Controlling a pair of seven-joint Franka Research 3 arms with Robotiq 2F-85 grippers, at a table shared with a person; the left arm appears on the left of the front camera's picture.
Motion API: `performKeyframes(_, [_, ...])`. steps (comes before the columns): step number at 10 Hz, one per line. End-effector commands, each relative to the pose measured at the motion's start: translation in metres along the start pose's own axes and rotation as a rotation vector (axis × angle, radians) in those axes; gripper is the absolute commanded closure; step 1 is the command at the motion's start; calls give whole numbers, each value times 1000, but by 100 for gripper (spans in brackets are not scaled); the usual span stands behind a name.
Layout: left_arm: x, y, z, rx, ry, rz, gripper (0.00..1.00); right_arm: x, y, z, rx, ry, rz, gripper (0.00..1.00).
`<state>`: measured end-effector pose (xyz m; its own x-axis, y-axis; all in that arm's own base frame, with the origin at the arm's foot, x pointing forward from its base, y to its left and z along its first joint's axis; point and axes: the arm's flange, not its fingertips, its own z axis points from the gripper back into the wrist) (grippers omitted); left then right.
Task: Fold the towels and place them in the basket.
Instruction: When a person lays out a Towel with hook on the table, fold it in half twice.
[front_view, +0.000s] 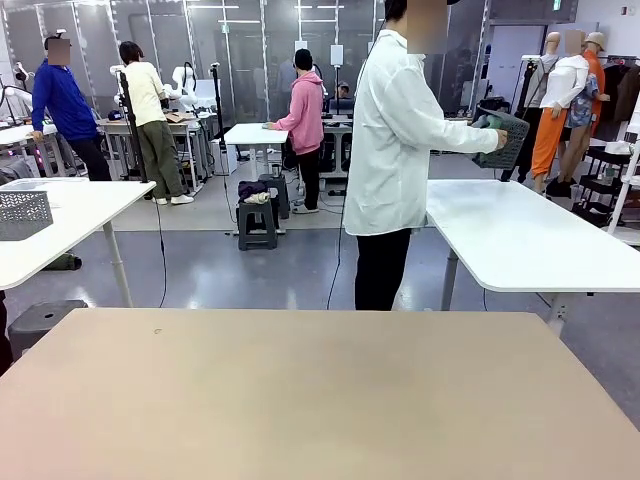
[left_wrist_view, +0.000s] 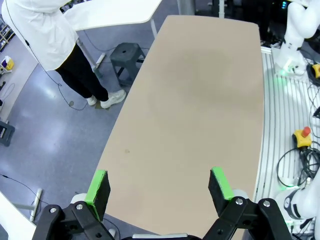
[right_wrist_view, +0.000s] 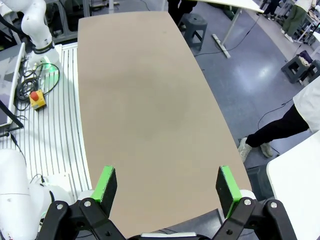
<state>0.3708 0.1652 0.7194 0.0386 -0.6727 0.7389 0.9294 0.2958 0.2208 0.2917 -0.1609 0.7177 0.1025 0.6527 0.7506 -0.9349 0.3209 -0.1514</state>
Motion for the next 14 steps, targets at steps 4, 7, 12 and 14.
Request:
performKeyframes(4, [4, 3, -8, -35, 86, -19, 0, 3, -4, -5, 27, 70, 5, 0])
performKeyframes(7, [2, 3, -12, -27, 58, -7, 0, 2, -5, -10, 22, 43, -9, 0])
performKeyframes(12, [2, 3, -12, -27, 58, -7, 0, 2, -5, -10, 22, 43, -9, 0])
performKeyframes(14, [2, 3, -12, -27, 58, -7, 0, 2, -5, -10, 22, 43, -9, 0])
